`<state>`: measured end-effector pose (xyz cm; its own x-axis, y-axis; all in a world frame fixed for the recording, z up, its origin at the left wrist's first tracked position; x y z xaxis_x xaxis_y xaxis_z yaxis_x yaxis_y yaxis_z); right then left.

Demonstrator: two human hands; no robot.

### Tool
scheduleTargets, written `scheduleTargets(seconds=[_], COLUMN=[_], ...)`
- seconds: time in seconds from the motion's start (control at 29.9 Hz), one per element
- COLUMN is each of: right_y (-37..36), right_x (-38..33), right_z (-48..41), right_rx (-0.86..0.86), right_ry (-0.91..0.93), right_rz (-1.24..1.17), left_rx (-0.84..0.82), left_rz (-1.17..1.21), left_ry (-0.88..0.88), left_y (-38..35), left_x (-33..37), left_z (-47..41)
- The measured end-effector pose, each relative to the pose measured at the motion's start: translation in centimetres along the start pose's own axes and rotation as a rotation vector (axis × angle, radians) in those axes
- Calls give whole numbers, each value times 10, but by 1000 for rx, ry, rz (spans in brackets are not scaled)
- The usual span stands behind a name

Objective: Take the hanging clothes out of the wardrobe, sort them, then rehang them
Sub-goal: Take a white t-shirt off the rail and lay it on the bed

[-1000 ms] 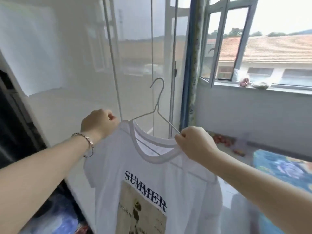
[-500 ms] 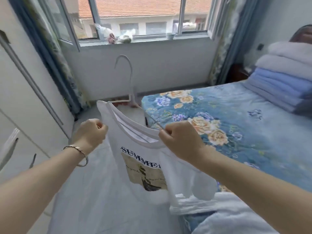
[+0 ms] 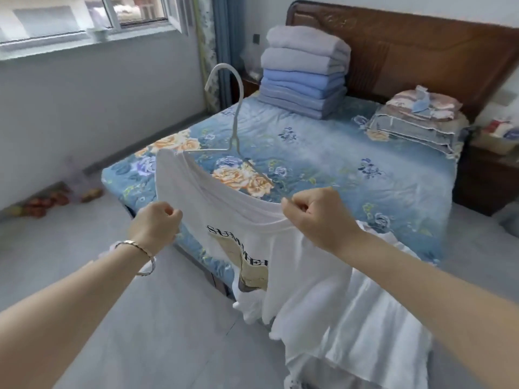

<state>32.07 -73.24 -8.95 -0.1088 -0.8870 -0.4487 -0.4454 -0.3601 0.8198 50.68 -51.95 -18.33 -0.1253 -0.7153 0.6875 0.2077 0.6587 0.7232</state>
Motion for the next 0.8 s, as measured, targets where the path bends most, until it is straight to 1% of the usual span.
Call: scheduleTargets(seconds=[0.1,0.17,0.27,0.4,0.5,0.67,0.8], right_y=[30,50,76,101,106,92,50], right_x=[42,77,128,211,280,405,513], right_z=[12,24,47,81,91,85,84], right_rx=[51,67,74,130,129,91,40], right_ry=[-112,-181,-233,-338,-410,-525,-675], right_rz=[75,83,93,126,182,178,218], left_rx=[-101,-162,-238,-300,-332,-370,-415], left_rz=[-11,-14,-31,-31,-74,-75,-56], left_ry=[-64,-110,-173,-223,-243,-201,-80], left_y=[-39,-66,-105,-156,-201,-291,-375], left_x=[31,50,78,114,137,166,181], left_z=[-4,-4,-1,3,5,-3,-12])
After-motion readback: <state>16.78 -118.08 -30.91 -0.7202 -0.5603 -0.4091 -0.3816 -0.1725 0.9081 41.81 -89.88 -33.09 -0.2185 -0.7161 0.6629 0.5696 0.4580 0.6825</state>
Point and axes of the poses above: each hand's wrist, its own z-axis away from the middle knuckle, its own y-axis out of the back of the hand, x = y × z, the point moved 9 cm from there along -z, towards the middle knuckle, and after that the axes turned 11 degrees about z, right-handed, at the moved point
